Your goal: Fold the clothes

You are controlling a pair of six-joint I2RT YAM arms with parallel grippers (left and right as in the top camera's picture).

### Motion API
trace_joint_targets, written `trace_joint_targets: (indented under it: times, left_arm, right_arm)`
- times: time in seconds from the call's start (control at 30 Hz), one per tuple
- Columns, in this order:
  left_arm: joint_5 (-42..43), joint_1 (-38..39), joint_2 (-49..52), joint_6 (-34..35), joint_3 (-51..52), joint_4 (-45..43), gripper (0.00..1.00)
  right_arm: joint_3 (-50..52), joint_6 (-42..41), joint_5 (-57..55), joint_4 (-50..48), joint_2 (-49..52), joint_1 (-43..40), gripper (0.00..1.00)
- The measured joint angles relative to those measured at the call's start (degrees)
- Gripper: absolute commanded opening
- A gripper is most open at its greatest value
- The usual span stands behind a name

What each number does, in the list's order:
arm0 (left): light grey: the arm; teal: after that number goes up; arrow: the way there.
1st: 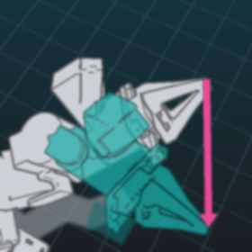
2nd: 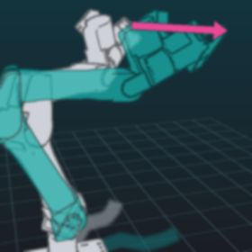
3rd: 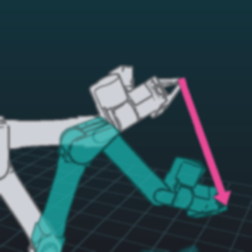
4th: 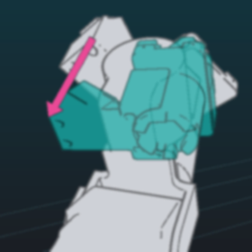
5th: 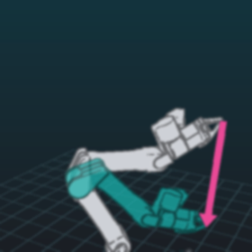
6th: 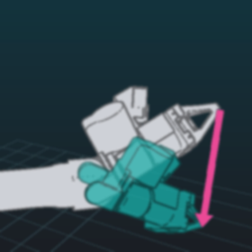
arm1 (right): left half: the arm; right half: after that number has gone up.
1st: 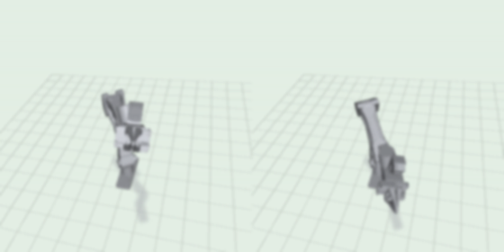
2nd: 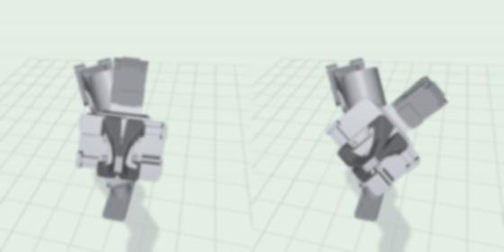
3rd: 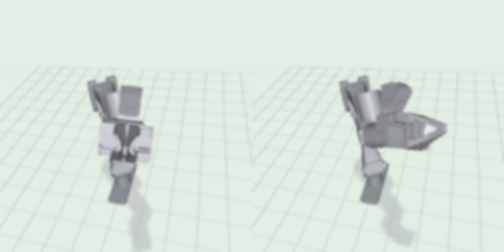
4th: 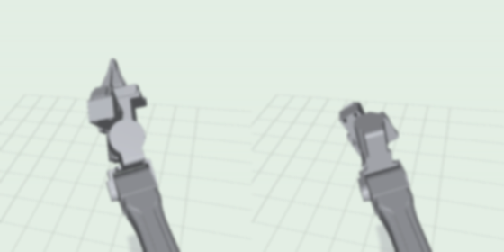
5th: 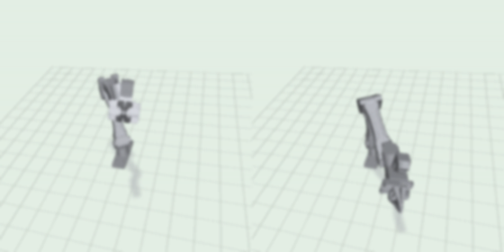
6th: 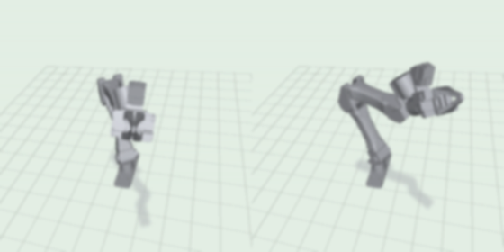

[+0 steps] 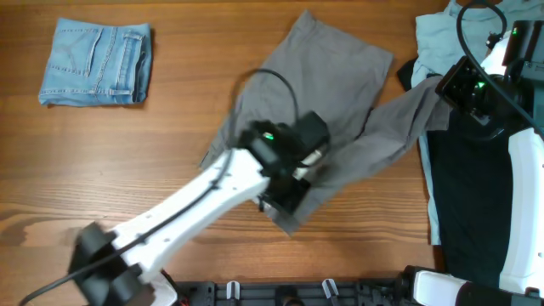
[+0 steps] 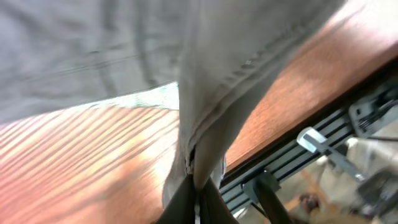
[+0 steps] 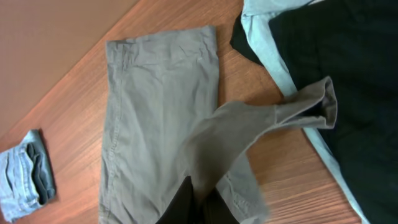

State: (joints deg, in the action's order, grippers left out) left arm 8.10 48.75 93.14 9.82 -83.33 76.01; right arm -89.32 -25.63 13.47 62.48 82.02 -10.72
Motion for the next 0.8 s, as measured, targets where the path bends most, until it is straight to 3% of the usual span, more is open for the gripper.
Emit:
trace_joint_targets:
  times: [0.13,0.33,0.8]
  left_arm:
    - [-0.9,-4.94,-4.92,2.21,-0.44,2.56,0.04]
    - [-3.96,-6.14,-5.29,3.17,-0.44,5.29,0.04]
    - [-15.17,-12.7,-5.29,5.66,-0.48,6.78,0.04]
  right_arm:
    - [0.0,2.43,0.02,-4.83,0.0,0.0,0.04]
    - [0.0,3.5,0.7,-16.44,1.07,0.11,0.04]
    - [-0.09,3.98,8.61,-40.96,17.38,5.77,0.06]
